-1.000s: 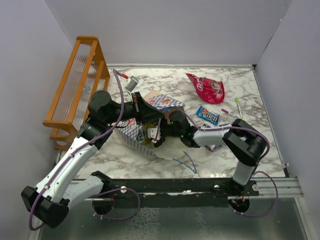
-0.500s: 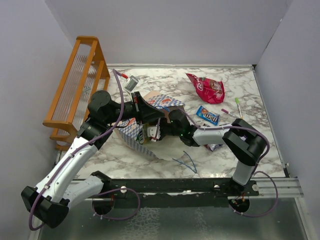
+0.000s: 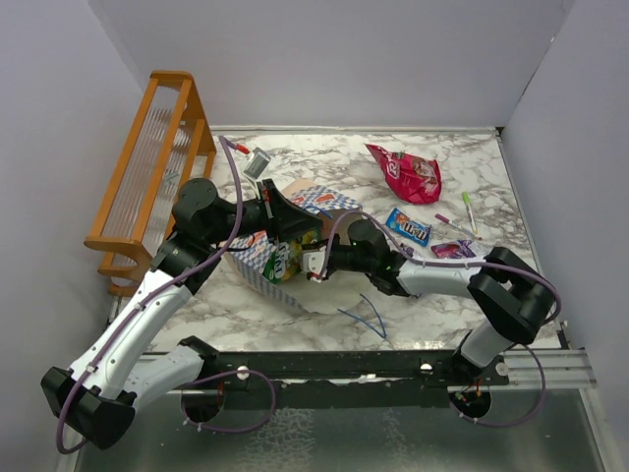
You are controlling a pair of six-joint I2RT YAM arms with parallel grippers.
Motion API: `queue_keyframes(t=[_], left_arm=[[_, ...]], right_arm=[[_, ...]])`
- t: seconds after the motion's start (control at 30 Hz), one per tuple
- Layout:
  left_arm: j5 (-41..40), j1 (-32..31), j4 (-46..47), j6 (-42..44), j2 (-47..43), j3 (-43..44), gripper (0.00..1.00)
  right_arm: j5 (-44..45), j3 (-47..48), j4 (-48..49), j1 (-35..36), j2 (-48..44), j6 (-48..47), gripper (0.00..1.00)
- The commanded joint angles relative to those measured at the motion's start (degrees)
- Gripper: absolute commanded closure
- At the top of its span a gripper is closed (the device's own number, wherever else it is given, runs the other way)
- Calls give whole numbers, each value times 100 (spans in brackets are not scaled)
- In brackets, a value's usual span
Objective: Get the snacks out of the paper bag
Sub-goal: Take out the snack from the paper bag.
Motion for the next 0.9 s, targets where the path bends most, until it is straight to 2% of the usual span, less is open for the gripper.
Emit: queue_keyframes(t=[0.0,0.27,0.5,0.73,0.87], left_arm=[[-139,-45,124,23,-155,31,100],[-282,-50,-13,126,-133,110,100],[-312,-51,-42,213,-183,127,100],[-409,-50,-186,384,-219,211,100],[-432,-48,-284,478,-212,265,100]], right_arm=[[-268,-145,286,-4,-570,262,96],[-602,-461,-196,12,-1673,644,99],[-646,-732,-704,14,-2773,1357,99],[-988,-1078,-1421,14,-4098,1921,99],[-848,-1326,-1660,14,-4927,2349,99]])
